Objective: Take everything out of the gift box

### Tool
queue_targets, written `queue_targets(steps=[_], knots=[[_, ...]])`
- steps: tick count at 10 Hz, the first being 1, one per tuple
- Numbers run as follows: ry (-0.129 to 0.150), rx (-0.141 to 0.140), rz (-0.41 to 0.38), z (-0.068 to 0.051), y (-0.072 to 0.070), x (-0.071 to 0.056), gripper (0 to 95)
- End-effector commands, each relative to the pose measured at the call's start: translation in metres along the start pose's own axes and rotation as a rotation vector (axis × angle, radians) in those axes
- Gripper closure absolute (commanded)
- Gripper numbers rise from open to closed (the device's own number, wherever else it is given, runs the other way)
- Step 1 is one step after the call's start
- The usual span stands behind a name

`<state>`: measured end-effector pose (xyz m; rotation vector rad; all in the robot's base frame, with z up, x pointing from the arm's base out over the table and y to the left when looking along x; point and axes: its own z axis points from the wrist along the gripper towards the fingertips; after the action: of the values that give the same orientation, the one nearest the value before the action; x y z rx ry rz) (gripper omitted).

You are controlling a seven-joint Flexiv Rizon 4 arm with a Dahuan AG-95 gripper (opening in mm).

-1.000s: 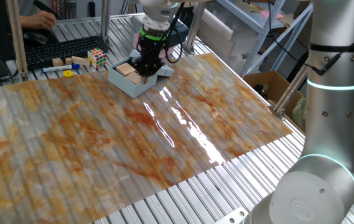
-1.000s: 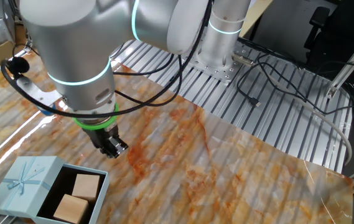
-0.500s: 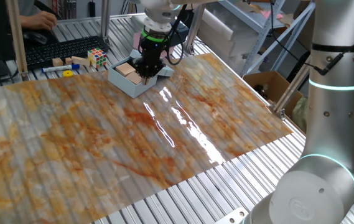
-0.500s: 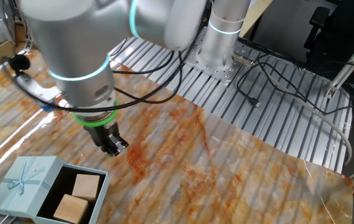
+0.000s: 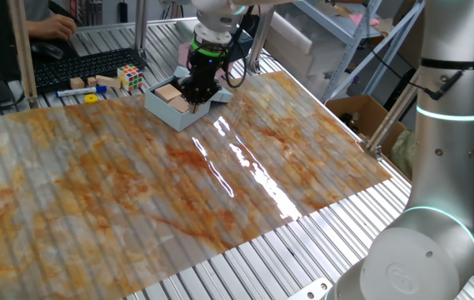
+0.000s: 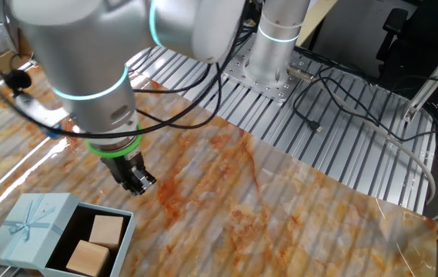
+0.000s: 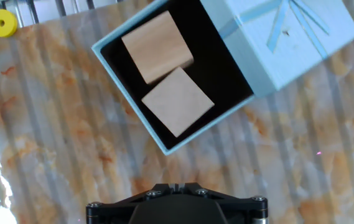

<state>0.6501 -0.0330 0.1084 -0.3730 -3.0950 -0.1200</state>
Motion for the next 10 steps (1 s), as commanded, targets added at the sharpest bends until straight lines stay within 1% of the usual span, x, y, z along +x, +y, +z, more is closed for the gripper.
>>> queue_targets(steps=[1,2,3,4,5,6,7,8,10], knots=[[0.007,-0.022,0.002,0.0008,0.0012,-0.0029,95.0],[0.008,-0.032,-0.003,0.0008,0.0012,-0.0029,95.0],[0.005,-0.031,-0.012,0.0008,0.0012,-0.0029,95.0],[0.004,-0.019,-0.001,0.0008,0.0012,-0.0029,95.0],[0.013,-0.014,0.013,0.0008,0.0012,-0.0029,95.0],[0.011,-0.015,0.005,0.0008,0.0012,-0.0029,95.0],[0.022,-0.032,-0.032,0.0008,0.0012,-0.0029,95.0],[0.024,-0.046,-0.041,0.0008,0.0012,-0.0029,95.0],[0.008,-0.046,-0.042,0.0008,0.0012,-0.0029,95.0]])
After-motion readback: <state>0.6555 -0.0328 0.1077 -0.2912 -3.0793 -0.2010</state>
